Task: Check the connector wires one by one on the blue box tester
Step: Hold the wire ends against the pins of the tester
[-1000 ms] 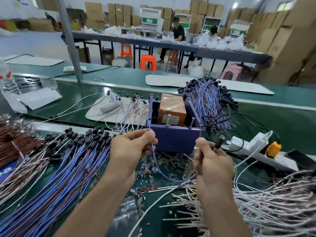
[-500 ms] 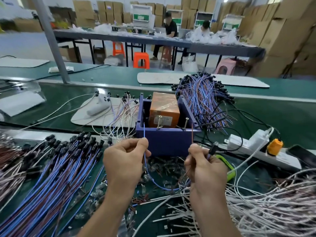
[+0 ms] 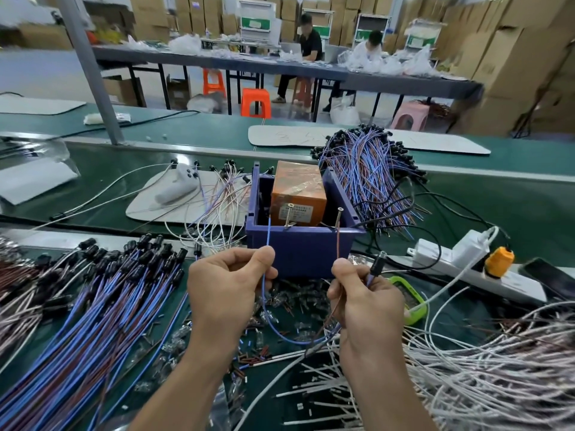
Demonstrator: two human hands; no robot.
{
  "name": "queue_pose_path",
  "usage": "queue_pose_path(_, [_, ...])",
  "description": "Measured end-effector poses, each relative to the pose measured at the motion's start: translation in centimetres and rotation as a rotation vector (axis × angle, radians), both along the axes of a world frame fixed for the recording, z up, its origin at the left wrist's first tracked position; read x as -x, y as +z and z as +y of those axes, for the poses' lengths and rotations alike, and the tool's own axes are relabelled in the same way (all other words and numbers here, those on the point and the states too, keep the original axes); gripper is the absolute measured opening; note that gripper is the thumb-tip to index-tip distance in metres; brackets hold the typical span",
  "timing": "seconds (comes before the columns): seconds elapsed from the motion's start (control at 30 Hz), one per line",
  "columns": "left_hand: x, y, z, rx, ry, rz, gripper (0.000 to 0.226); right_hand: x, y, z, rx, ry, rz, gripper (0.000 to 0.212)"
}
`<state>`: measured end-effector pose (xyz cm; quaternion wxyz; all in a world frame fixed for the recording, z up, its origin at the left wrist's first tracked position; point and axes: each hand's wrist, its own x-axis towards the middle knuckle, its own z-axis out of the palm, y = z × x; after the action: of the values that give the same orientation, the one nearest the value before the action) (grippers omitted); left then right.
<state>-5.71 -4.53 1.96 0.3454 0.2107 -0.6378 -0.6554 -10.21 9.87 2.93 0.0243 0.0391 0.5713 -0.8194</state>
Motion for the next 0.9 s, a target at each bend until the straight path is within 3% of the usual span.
queue_pose_path(0.33, [0.52,-0.1,0.19,-0.001,-0.079,0.014,0.012,-0.07,-0.09,-0.13,0.021,-0.002,-0.008,0.046])
queue_pose_path(0.53, [0.65,-0.14,0.46,0.008,-0.103,-0.008,0.012,0.22,-0.36,0.17,0.019,-0.012,-0.012,0.028])
queue_pose_path(0.7, [0.69,-0.17,0.5,0.038,-0.132,-0.034,0.014,0.31,-0.49,0.22,0.026,-0.011,-0.018,0.031])
queue_pose_path(0.83, [0.68,-0.2,0.62,0.067,-0.15,-0.041,0.017,0.09,-0.24,0.14,0.018,0.005,-0.024,0.045])
queue_pose_path(0.9, [0.63,-0.24,0.69,0.068,-0.145,-0.042,0.017,0.07,-0.25,0.19,0.031,-0.02,-0.026,0.036])
